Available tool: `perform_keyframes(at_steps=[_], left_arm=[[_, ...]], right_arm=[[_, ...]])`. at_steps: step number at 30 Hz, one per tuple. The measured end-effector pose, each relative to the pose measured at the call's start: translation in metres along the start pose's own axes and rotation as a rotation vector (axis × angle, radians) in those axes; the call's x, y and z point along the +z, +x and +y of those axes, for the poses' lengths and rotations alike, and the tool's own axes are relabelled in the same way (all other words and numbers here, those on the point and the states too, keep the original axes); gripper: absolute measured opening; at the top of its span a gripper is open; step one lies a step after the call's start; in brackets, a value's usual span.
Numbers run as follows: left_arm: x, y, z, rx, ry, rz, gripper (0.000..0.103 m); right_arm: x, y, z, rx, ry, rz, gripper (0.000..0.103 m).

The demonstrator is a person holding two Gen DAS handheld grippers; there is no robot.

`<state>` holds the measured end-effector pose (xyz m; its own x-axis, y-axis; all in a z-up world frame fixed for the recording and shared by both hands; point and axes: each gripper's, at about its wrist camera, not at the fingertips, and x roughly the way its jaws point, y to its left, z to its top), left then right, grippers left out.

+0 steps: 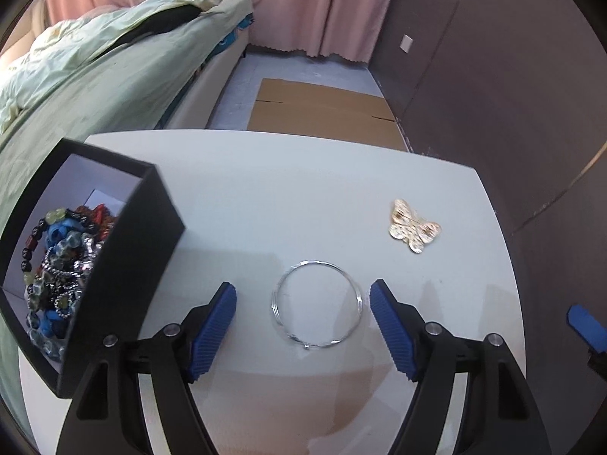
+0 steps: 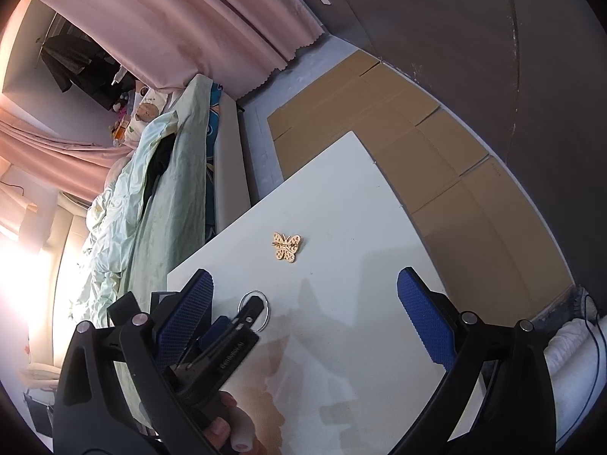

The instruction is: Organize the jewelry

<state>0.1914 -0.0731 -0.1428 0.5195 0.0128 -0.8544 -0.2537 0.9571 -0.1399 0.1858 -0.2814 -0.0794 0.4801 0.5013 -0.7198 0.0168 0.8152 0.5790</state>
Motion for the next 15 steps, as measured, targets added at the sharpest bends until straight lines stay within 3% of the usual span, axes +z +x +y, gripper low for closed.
perform_keyframes(at_steps=[5, 7, 10, 15], left_arm=[[-0.008, 0.004, -0.016, 0.069, 0.094, -0.012, 0.070], [-0.010, 0.004, -0.017, 0.098, 0.112, -0.025, 0.062], [-0.008, 0.002, -0.013, 0.105, 0.107, -0.031, 0.048], [-0.006, 0.000, -0.006, 0.055, 0.090, -0.014, 0.048]], right_arm=[[0.000, 0.000, 0.002, -0.002, -0.005, 0.002, 0.097], [-0.001, 0.000, 0.003, -0.005, -0.004, 0.002, 0.097], [-0.001, 0.000, 0.003, -0.005, -0.007, 0.004, 0.097], [-0.005, 0.001, 0.006, -0.011, -0.032, 0.021, 0.097]])
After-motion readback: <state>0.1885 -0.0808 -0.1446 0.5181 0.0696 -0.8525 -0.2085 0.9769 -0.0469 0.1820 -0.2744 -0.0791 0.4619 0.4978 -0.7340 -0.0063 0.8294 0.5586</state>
